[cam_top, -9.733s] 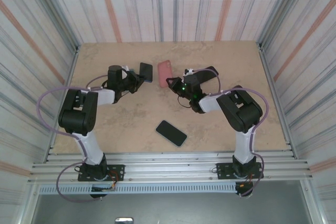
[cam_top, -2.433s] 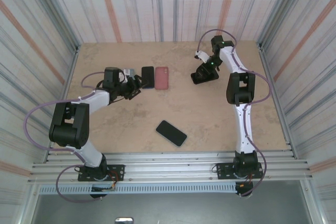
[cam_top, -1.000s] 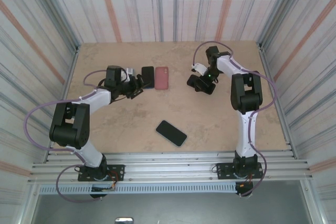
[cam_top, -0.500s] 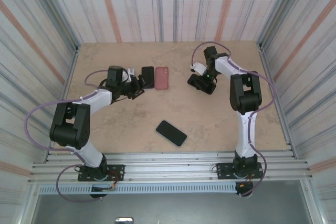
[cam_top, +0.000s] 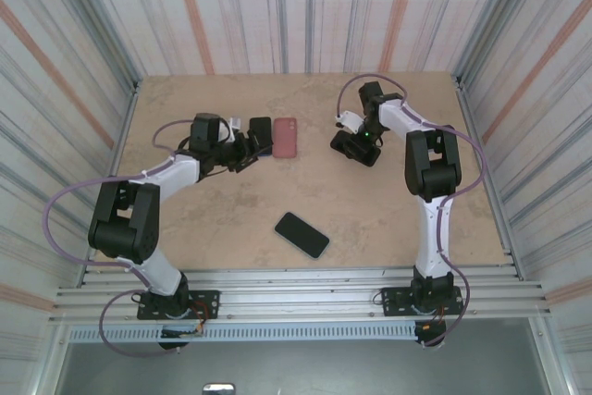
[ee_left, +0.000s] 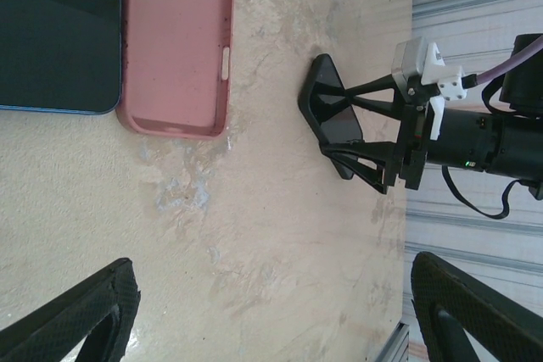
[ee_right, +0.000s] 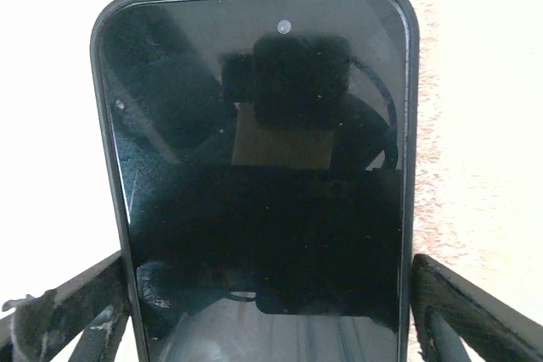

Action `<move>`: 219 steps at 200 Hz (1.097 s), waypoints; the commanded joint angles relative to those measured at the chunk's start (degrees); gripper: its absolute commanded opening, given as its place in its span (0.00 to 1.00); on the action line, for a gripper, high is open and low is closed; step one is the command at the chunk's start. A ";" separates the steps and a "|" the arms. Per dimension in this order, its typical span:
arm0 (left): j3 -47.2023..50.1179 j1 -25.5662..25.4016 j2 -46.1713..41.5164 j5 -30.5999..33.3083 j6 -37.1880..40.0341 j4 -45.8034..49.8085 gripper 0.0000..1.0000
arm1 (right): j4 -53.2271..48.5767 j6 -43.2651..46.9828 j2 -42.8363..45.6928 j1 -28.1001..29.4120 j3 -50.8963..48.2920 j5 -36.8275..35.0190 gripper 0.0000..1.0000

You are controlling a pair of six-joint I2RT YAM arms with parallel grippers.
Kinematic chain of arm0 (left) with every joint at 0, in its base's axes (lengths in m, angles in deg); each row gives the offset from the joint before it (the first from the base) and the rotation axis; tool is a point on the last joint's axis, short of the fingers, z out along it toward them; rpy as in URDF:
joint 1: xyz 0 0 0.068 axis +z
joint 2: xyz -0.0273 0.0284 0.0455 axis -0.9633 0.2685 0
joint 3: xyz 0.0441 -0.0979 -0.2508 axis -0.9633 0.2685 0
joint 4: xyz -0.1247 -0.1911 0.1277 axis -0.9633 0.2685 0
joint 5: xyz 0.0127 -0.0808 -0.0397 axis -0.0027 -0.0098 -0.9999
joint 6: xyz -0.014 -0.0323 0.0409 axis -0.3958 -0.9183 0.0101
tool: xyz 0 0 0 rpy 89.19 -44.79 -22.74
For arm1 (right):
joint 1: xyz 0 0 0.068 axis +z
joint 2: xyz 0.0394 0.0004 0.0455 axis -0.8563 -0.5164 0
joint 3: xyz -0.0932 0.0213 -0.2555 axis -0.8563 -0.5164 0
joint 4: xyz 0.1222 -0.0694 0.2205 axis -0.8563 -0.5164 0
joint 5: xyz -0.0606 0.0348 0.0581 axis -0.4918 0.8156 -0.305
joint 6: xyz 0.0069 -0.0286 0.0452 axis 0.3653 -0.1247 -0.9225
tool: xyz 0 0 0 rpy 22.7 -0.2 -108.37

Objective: Take the phone out of the phone case

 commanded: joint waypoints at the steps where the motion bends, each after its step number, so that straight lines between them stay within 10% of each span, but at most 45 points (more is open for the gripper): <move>1: -1.92 -0.72 0.40 0.54 0.61 0.57 0.86 | -2.96 1.45 -2.33 0.21 -3.04 -6.82 0.77; 219: -10.80 -11.34 6.19 8.28 -3.79 -4.65 0.82 | 13.04 -19.67 16.95 -3.94 -14.22 25.12 0.56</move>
